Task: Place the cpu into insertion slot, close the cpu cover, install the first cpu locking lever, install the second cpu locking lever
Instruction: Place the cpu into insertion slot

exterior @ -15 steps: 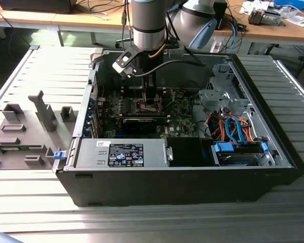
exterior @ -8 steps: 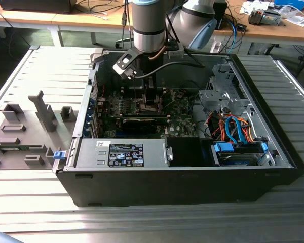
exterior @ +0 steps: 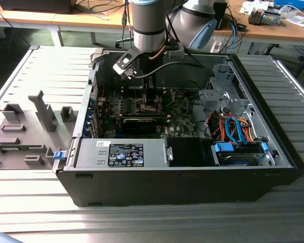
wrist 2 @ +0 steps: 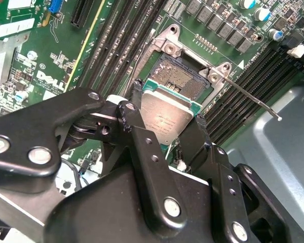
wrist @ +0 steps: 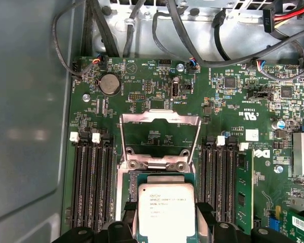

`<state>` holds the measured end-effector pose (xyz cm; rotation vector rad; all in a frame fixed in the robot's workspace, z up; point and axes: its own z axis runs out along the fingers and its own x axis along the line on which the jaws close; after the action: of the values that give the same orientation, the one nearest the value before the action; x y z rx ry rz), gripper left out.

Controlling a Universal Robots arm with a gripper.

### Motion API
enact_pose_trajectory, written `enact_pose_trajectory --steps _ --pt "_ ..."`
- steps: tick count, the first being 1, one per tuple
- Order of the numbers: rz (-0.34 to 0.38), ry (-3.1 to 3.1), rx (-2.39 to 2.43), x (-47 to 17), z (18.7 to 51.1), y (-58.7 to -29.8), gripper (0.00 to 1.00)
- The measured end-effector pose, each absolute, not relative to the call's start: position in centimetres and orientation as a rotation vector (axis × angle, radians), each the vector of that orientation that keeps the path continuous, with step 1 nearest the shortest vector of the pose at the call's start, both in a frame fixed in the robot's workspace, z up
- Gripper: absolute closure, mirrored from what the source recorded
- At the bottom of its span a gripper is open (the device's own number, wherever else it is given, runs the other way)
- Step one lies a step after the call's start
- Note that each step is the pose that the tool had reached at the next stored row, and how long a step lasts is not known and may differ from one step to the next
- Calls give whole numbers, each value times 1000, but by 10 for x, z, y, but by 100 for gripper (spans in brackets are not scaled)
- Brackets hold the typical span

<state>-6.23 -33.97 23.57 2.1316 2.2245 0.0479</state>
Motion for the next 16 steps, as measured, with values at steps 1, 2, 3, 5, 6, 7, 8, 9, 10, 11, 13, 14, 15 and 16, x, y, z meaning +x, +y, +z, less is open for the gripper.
enact_pose_trajectory --steps 1,2,3,5,6,7,8,9,10,11,13,14,15,16 --pt "48 2224 2131 -62 236 -339 46" --pt "47 2224 2131 -62 236 -337 46" --pt "44 2223 2130 -62 236 -334 46" --pt "27 2216 2122 -62 235 -330 46" --pt "21 2213 2119 -62 233 -330 46" --pt "19 2213 2119 -62 232 -330 46" --pt "20 2213 2119 -62 230 -330 46" --pt "20 2213 2119 -62 229 -330 46" --pt "20 2213 2119 -62 228 -330 46" --pt "20 2213 2119 -62 227 -330 46" --pt "20 2213 2119 -62 224 -330 46" --pt "19 2213 2119 -62 224 -330 46" --pt "19 2213 2119 -62 223 -330 46" --pt "19 2213 2119 -62 221 -330 46"
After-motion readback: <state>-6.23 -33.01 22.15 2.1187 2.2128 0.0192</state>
